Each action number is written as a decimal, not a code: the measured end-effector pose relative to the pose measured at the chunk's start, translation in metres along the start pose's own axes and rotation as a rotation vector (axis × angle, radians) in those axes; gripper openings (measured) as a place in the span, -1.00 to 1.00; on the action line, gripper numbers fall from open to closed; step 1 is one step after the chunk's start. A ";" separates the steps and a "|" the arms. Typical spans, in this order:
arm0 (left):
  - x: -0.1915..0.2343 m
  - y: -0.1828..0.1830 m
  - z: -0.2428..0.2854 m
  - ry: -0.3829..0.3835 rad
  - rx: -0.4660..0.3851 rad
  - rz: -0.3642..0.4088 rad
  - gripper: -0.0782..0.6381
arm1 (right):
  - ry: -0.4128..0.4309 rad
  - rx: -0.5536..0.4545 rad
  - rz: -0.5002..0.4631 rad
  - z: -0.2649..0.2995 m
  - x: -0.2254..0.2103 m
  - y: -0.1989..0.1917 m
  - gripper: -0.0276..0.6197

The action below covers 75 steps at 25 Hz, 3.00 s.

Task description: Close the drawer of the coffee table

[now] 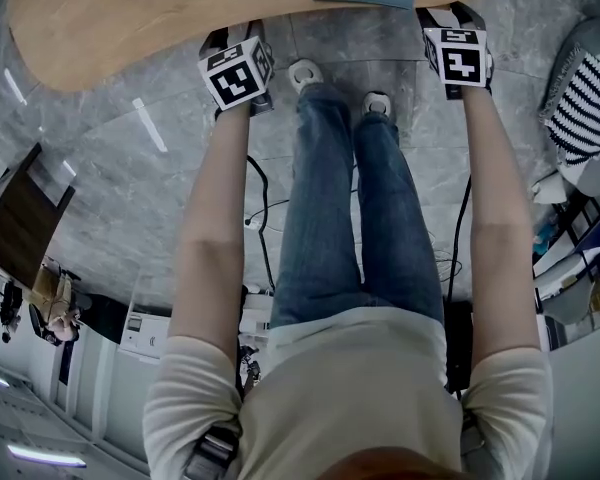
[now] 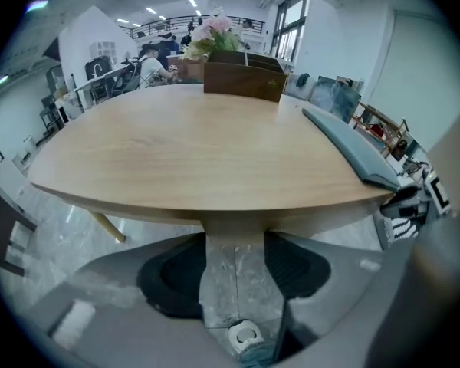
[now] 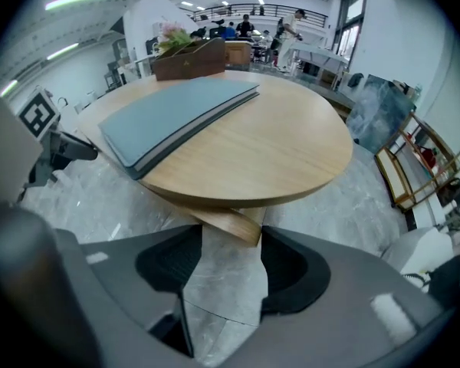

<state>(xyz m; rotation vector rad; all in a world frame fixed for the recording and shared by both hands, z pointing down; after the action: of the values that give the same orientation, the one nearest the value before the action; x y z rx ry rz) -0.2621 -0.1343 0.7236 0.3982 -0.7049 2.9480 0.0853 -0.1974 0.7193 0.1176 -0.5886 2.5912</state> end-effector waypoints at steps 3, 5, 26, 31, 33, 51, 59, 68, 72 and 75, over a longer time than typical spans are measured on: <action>-0.009 0.001 -0.011 -0.003 -0.038 -0.012 -0.14 | -0.023 -0.036 0.110 -0.010 -0.003 -0.001 -0.20; -0.016 0.000 -0.020 0.004 -0.061 0.001 -0.19 | -0.032 -0.057 0.164 -0.019 -0.004 -0.003 -0.26; -0.122 -0.032 -0.137 -0.034 -0.305 -0.158 -0.78 | 0.119 -0.327 0.265 -0.169 0.024 -0.011 -0.91; -0.149 -0.034 -0.180 -0.072 -0.342 -0.188 -0.78 | 0.168 -0.378 0.289 -0.223 0.026 -0.011 -0.92; -0.160 -0.037 -0.199 -0.093 -0.352 -0.209 -0.78 | 0.186 -0.395 0.287 -0.245 0.027 -0.011 -0.92; -0.258 -0.009 -0.349 -0.225 -0.427 -0.192 -0.78 | 0.368 -0.557 0.217 -0.428 0.032 0.017 -0.92; -0.300 0.020 -0.396 -0.286 -0.477 -0.125 -0.78 | 0.394 -0.659 0.208 -0.490 0.020 0.041 -0.92; -0.328 0.041 -0.429 -0.328 -0.531 -0.053 -0.78 | 0.399 -0.765 0.186 -0.543 0.007 0.057 -0.92; -0.336 0.047 -0.441 -0.331 -0.549 -0.004 -0.78 | 0.408 -0.795 0.197 -0.553 0.003 0.057 -0.92; -0.341 0.047 -0.446 -0.327 -0.559 0.038 -0.78 | 0.405 -0.807 0.188 -0.555 0.001 0.057 -0.92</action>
<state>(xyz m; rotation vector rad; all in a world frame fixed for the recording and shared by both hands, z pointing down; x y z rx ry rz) -0.0438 0.0190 0.2274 0.8134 -1.5256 2.5729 0.0690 -0.0050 0.1959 -0.7290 -1.4583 2.2345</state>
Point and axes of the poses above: the fingertips, and each gripper's own axes: z forward along the fingers, x to its left, y out of its top, the point moved 1 cm from there along -z, backward along the fingers, and after that the axes turned 10 degrees about -y, right-handed, at the moved point
